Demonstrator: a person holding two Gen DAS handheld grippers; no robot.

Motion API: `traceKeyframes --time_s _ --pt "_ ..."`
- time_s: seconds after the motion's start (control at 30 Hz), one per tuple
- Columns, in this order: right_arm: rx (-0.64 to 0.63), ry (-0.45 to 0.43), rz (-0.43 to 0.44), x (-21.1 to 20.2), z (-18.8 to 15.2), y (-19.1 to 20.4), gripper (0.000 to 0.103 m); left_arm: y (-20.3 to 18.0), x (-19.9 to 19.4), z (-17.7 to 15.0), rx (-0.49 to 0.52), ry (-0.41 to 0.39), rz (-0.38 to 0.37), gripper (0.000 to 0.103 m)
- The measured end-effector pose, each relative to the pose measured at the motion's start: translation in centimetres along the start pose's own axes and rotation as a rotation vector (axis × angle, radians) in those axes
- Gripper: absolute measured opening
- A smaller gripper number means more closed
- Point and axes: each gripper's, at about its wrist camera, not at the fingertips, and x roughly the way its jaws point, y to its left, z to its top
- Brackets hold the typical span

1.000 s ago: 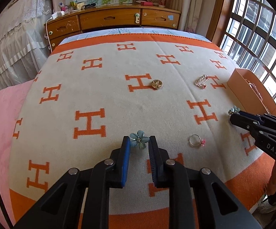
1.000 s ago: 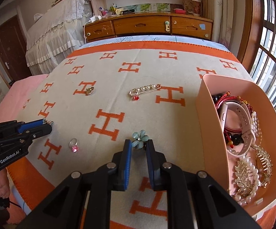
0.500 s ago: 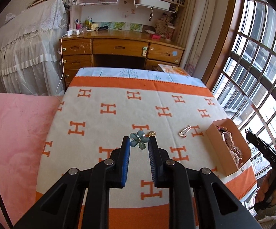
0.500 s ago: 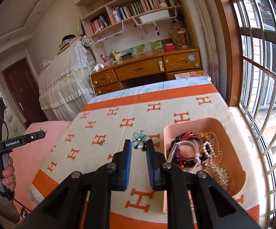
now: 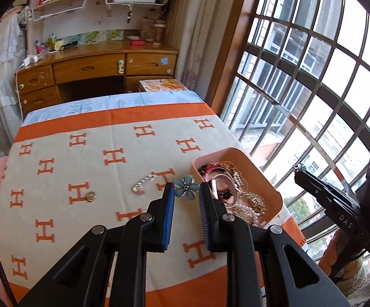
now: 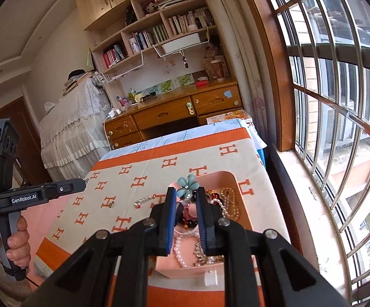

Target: Organize jewelry

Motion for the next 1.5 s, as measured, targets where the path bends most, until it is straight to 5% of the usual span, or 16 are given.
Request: traceKeyframes --time_s 0.17,0.47,0.6,0.87,0.93,1.5 --pt "0.001 0.066 -0.017 1.1 -1.7 -1.7 0.015 -4.6 5.2 -1.6 0.052 0.082 -0.053 0.017" --pt "-0.087 0.182 -0.035 4.0 -3.3 -1.9 0.016 -8.0 10.1 -4.0 0.095 0.145 -0.026 0.018" --pt "-0.12 0.214 -0.03 5.1 -3.1 -1.3 0.016 -8.0 9.7 -4.1 0.097 0.127 -0.014 0.02" --pt "-0.089 0.23 -0.055 5.6 -2.7 -1.0 0.018 -6.8 6.8 -4.0 0.102 0.022 0.067 0.073" --pt "-0.066 0.229 -0.057 5.5 -2.7 -1.0 0.025 -6.4 5.9 -4.0 0.095 -0.006 0.076 0.079" --pt "-0.121 0.188 -0.096 4.0 -2.5 4.9 0.028 -2.5 -0.4 -5.6 0.04 -0.118 0.15 0.085"
